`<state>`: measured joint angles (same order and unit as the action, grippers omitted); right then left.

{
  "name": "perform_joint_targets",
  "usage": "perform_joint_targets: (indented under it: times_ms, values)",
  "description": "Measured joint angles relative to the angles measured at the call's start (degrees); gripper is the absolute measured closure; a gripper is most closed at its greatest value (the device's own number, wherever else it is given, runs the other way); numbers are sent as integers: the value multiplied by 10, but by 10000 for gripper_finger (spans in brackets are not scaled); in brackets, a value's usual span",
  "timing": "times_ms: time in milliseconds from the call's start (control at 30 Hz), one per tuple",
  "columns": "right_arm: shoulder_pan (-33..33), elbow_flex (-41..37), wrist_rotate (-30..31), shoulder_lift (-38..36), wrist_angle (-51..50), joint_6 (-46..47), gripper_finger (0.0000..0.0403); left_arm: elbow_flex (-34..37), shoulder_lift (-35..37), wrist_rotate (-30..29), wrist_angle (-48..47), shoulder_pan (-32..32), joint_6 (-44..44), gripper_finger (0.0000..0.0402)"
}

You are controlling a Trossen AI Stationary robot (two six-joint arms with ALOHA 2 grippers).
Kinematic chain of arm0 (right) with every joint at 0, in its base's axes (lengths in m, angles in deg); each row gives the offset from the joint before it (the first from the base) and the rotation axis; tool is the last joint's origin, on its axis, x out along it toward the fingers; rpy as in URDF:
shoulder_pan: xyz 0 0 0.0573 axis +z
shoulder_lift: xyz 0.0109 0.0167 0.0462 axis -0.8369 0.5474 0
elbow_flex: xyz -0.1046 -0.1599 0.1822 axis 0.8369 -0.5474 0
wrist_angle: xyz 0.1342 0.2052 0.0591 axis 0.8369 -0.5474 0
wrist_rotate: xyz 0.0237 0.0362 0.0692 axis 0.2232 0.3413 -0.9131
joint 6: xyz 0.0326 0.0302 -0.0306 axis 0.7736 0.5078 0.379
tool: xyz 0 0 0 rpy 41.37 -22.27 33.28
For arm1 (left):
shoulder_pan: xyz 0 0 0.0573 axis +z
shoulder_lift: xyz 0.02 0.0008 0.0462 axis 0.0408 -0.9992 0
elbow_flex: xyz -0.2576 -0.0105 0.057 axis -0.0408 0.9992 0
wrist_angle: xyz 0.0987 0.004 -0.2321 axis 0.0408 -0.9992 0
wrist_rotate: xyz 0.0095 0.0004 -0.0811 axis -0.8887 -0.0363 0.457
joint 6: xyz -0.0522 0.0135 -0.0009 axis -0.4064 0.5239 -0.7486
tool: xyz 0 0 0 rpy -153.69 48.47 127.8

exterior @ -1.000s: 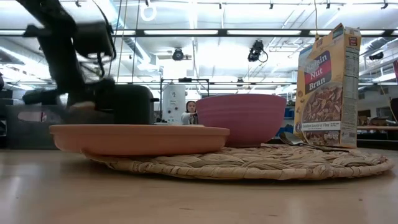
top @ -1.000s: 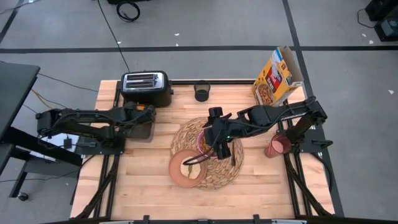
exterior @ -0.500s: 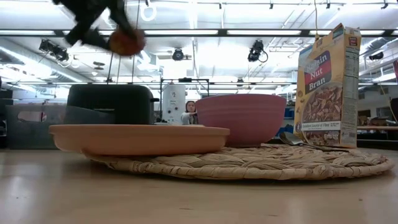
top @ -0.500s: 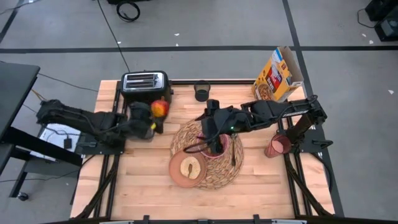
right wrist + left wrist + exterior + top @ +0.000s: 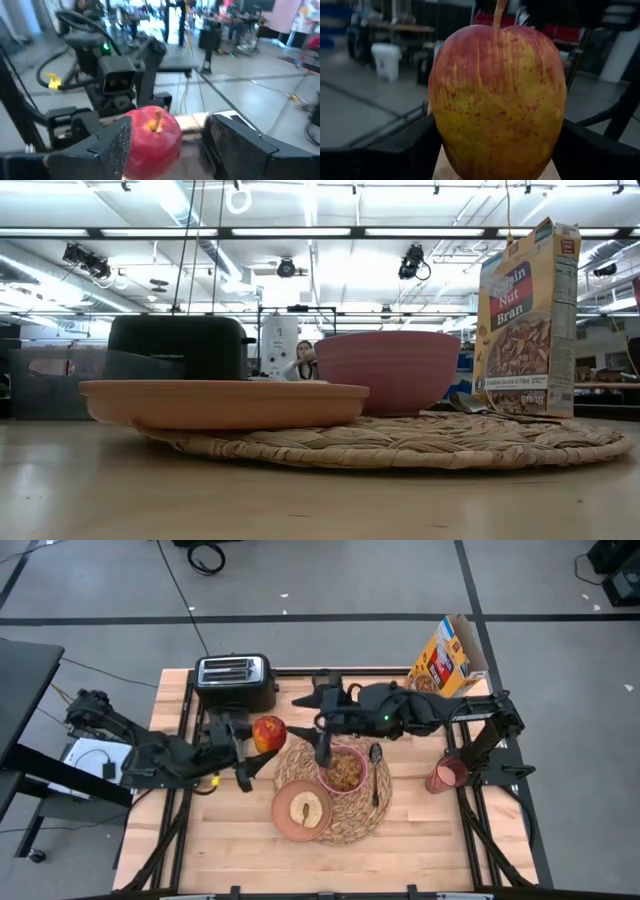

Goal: Arrange a breakfast setting
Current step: Put the red apple to the top left of the pink bowl

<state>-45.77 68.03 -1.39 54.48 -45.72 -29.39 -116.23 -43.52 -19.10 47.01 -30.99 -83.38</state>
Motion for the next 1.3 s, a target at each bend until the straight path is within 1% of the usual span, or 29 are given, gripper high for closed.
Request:
perform_joint_targets:
  times_ms: [100,167,233,333,400,600,667,833,1067,1300]
  values:
    - [-9,0,-52,1,33,-6,148,0,0,9,47,-11,59,90]
    - [-13,-2,-73,3,49,-7,164,0,-3,23,65,-12,81,90]
    - [-19,-3,-88,9,69,-6,181,0,-4,35,64,-12,84,90]
    - [-25,-4,-129,24,101,-6,207,0,-10,43,68,-11,84,90]
    - [-27,-4,-142,36,101,-6,224,0,-16,44,64,-11,82,90]
    - [-28,-4,-145,44,101,8,272,0,-22,41,64,-12,56,90]
    - [-28,-5,-145,43,98,11,287,0,-22,39,65,-12,53,90]
    - [-30,-5,-173,44,77,36,327,0,-22,33,67,-12,53,90]
    - [-34,-4,-173,43,64,50,384,0,-22,34,65,-12,49,89]
    - [-41,-4,-173,42,47,69,388,1,-22,31,65,-12,43,82]
